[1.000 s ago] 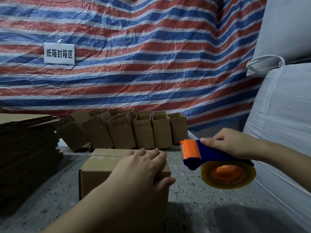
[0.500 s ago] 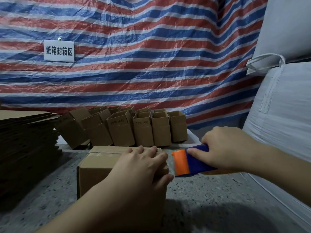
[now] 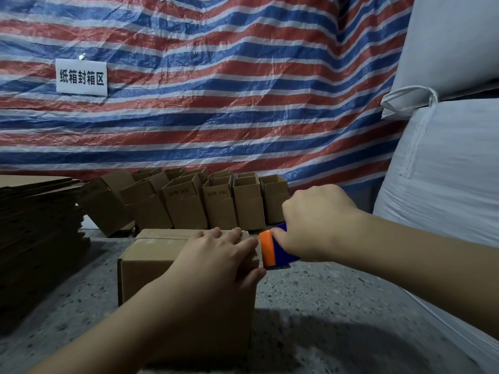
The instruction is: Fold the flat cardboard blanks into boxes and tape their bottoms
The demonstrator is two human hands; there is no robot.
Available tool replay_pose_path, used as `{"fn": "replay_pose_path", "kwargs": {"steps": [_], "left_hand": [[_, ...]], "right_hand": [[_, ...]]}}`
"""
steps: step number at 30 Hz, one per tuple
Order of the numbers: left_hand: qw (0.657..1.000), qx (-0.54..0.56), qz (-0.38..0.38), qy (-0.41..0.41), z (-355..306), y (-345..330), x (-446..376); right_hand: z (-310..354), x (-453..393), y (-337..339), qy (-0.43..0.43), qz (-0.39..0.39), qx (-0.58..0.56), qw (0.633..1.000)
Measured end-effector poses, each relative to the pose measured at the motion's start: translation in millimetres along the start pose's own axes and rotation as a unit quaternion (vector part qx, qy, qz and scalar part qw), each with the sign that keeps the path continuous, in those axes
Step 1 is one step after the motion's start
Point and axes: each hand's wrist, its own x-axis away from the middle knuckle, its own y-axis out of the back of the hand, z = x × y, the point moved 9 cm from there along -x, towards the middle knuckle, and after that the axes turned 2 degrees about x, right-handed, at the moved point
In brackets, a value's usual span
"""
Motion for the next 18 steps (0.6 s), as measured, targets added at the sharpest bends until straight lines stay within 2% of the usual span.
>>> {"fn": "replay_pose_path", "kwargs": {"steps": [3, 5, 7, 10, 14, 18], "left_hand": [[1.0, 0.0, 0.007, 0.003, 0, 0, 0], [1.0, -0.002, 0.01, 0.003, 0, 0, 1], [1.0, -0.005, 0.01, 0.002, 0, 1, 2], [1.0, -0.003, 0.02, 0.011, 1, -2, 2], [0.999, 0.011, 0.027, 0.017, 3, -3, 0], [1.0, 0.013, 0.021, 0.019, 2, 1, 1]], "right_hand": [[3, -3, 2, 0.001, -0.006, 0.041, 0.999], [15, 0, -8, 0.037, -0.004, 0.118, 0.992], [21, 7, -44, 0.058, 0.04, 0.133, 0.989], [-8, 17, -87, -0.029, 0.059, -0.001, 0.998], [-40, 23, -111, -0.159, -0.028, -0.098, 0.982], [-33, 23, -131, -0.202, -0.076, -0.136, 0.967]]}}
